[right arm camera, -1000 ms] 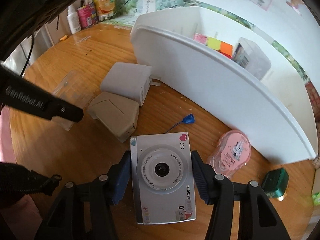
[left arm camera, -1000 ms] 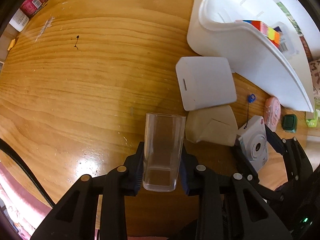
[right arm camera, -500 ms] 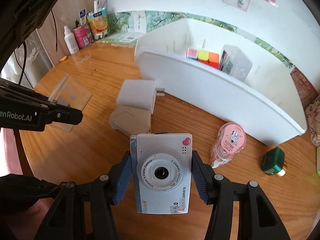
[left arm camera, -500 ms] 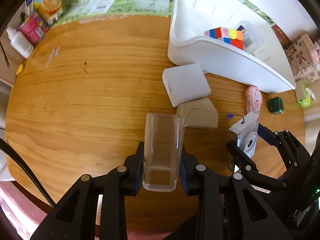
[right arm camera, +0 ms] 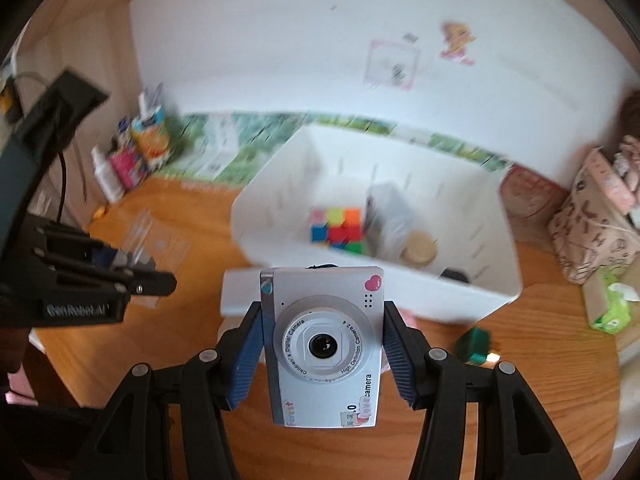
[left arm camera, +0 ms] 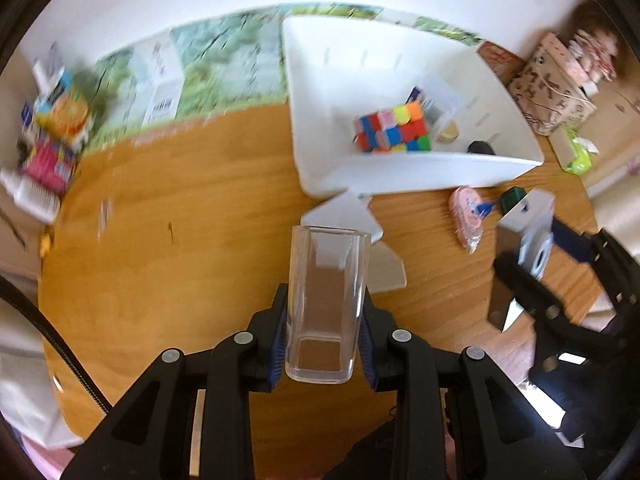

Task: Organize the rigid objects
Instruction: 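Lift the clear cup with the left tool while the right tool carries the white device over the tray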

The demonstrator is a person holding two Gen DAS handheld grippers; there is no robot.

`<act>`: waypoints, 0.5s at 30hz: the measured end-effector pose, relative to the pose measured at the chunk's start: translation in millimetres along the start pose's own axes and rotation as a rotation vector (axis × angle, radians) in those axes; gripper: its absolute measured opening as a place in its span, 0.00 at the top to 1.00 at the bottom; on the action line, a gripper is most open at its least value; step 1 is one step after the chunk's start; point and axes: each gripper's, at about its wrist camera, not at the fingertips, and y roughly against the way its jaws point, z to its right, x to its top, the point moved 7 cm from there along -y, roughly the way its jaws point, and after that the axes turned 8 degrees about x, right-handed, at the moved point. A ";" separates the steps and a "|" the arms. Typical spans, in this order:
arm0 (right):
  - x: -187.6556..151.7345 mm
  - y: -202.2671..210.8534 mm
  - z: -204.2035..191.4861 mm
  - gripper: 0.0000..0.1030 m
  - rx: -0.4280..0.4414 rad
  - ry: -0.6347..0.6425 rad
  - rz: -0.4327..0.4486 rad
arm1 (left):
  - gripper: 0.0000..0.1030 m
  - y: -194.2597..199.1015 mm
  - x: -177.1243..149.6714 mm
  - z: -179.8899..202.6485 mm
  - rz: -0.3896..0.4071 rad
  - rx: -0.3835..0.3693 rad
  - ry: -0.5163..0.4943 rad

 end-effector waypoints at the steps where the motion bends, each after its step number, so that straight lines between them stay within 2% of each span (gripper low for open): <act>1: 6.2 2.6 2.2 0.45 -0.014 -0.008 0.014 | 0.69 1.9 5.1 0.0 0.013 -0.001 -0.018; 10: 54.7 24.5 27.4 0.45 -0.122 -0.037 0.145 | 0.69 15.4 53.6 2.6 0.112 -0.019 -0.130; 15: 77.6 26.9 40.4 0.45 -0.142 -0.015 0.195 | 0.69 24.8 84.9 8.2 0.168 -0.037 -0.148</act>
